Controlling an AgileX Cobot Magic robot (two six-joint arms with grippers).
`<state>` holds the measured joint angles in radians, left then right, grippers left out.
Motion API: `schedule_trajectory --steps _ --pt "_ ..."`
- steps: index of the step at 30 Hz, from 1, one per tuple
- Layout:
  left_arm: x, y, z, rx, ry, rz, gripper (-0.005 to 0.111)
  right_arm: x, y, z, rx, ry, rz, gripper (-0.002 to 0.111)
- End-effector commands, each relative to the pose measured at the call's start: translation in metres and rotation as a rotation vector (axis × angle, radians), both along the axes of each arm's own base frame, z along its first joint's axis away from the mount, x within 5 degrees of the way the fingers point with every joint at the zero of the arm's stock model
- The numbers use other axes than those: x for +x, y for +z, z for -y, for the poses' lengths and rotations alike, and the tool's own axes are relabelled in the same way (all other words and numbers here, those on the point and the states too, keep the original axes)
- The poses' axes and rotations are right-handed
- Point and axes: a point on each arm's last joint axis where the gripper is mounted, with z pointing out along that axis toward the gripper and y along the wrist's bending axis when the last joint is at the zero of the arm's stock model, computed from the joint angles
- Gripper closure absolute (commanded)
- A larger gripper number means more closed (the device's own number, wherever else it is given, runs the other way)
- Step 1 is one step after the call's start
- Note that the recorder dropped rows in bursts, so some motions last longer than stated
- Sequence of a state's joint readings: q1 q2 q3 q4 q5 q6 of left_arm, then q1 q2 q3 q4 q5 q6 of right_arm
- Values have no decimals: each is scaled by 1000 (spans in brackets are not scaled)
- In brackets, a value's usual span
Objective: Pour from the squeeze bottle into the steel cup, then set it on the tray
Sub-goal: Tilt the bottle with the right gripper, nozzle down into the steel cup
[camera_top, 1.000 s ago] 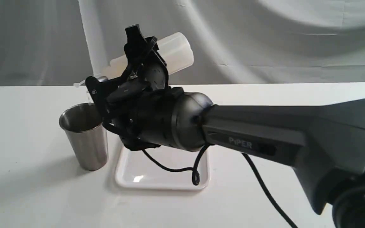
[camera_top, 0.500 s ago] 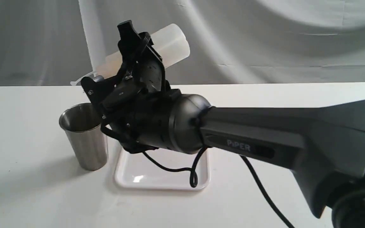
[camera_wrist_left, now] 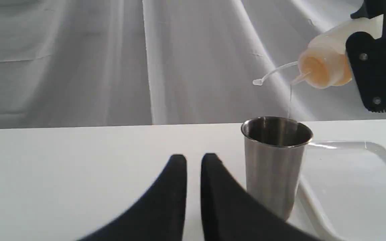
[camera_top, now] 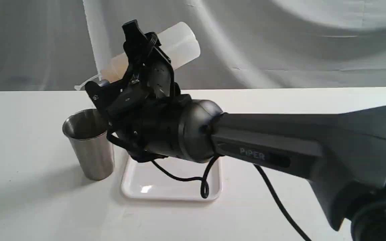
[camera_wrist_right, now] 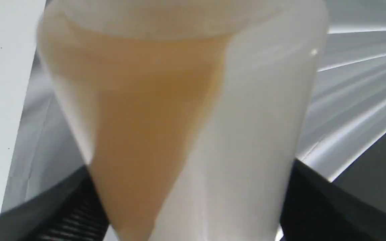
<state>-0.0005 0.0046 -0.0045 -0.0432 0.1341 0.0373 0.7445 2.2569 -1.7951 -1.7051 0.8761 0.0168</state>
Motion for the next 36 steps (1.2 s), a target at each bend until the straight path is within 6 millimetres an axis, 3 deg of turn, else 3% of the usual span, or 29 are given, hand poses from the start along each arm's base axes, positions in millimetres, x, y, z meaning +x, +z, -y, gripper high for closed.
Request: schedule_trajectory --steps 1,36 --pt "0 -1 0 -6 1 2 98 -1 13 2 -56 -6 45 62" --pt "0 -1 0 -4 0 2 98 -2 13 1 -158 10 30 62"
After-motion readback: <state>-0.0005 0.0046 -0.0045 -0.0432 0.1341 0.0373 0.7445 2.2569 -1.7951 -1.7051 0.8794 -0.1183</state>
